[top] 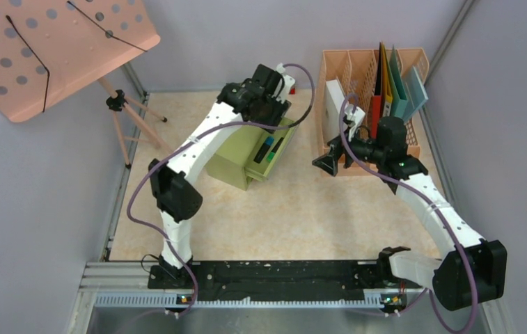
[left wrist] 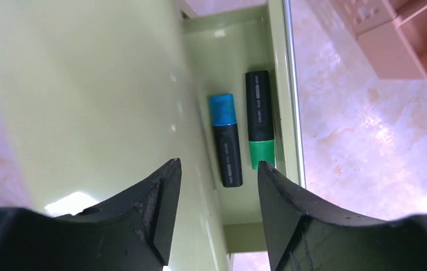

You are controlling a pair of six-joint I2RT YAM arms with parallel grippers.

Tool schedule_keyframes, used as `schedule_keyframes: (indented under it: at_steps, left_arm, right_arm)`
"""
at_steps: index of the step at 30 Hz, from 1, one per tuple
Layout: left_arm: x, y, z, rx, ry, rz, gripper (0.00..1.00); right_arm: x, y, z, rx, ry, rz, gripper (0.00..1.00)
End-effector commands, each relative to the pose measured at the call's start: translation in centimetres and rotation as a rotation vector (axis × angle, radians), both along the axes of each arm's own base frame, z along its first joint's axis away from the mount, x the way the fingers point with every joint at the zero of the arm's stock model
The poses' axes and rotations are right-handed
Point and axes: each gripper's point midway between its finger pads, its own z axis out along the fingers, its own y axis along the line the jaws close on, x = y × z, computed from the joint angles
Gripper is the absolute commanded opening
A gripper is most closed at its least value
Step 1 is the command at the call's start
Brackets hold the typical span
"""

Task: Organize the desk
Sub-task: Place the stationery in the drawer, then close the drawer in the storage box.

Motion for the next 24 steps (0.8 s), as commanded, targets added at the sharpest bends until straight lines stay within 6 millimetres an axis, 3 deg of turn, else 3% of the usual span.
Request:
schedule_keyframes:
  at_steps: [1, 4, 7, 12, 18, 24]
  left_arm:
    - [-0.3, 1.9, 10.8, -0.123, -0.263, 0.014, 0.60]
    - [-0.7, 3.4, 12.8, -0.095, -0.339, 0.022, 0.67]
    - [-0.8, 5.4, 14.2, -0.075, -0.422, 0.065, 0.81]
    - [-0.5, 9.8, 15.5, -0.122, -0.475, 0.163, 0.87]
    - [1.3, 15.4, 14.3, -0.201, -0.434, 0.295, 0.88]
    - [3.6, 17.5, 11.8, -0.260, -0.349, 0.356, 0.87]
  right_arm:
    - [0.0, 0.8, 1.5, -0.004, -0.067, 0.066, 0.99]
    - [0.1, 1.4, 1.3, -0.042, -0.076, 0.080, 0.99]
    - [0.2, 2.1, 1.5, -0.060, -0.086, 0.099, 0.99]
    - [0.2, 4.0, 1.1, -0.134, -0.107, 0.132, 0.99]
    - [0.5, 6.1, -0.1, -0.215, -0.121, 0.166, 0.99]
    - [1.6, 7.0, -1.8, -0.288, -0.099, 0.157, 0.99]
